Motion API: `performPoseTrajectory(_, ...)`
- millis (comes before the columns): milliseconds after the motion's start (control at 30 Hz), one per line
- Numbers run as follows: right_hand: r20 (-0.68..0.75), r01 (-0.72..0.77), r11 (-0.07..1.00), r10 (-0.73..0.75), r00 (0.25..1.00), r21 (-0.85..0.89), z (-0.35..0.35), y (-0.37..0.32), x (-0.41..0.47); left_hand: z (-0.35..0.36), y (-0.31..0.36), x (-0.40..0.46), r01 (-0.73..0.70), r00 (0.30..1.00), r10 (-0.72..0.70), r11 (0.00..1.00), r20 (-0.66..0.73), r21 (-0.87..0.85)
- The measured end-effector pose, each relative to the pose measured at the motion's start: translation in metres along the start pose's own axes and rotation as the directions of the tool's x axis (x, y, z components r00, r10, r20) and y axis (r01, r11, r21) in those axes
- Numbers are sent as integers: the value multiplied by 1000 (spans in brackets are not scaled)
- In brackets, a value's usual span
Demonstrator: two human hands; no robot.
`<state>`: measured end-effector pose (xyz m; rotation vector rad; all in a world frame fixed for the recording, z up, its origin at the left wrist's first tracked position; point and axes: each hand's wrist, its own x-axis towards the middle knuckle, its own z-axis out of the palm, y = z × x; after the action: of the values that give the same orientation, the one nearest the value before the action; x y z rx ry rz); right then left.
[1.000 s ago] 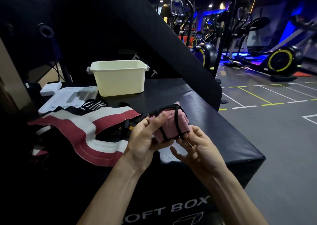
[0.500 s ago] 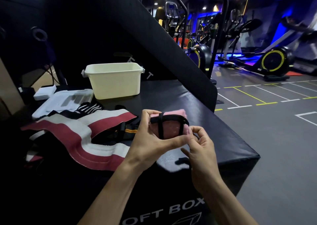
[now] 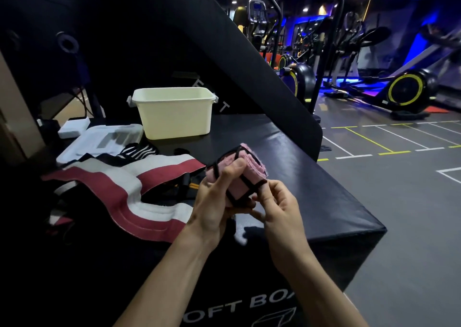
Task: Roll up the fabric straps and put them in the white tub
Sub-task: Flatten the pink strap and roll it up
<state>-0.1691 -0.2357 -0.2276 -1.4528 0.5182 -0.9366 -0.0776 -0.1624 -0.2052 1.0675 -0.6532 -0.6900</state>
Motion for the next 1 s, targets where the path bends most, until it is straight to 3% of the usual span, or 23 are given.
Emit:
performPoseTrajectory(367, 84, -179, 936, 161, 983, 304, -7, -14, 8, -6, -1, 0, 132, 961, -85, 977, 263, -167)
performPoseTrajectory(600, 257, -172, 896, 67, 964, 410, -25, -25, 6, -35, 12, 8, -57, 949, -13, 976, 316, 209)
performPoseTrajectory(767, 200, 17, 965, -72, 977, 260, -29, -23, 4, -45, 25, 3, -190, 951, 17, 822, 309, 537)
performPoseTrajectory(900, 112, 171, 983, -177, 978, 59, -30, -13, 7, -46, 36, -4, -285, 933, 80, 762, 352, 581)
performPoseTrajectory(1000, 128, 313, 942, -298, 946, -122, -31, -7, 7, -43, 33, -6, -291, 930, 84, 764, 358, 576)
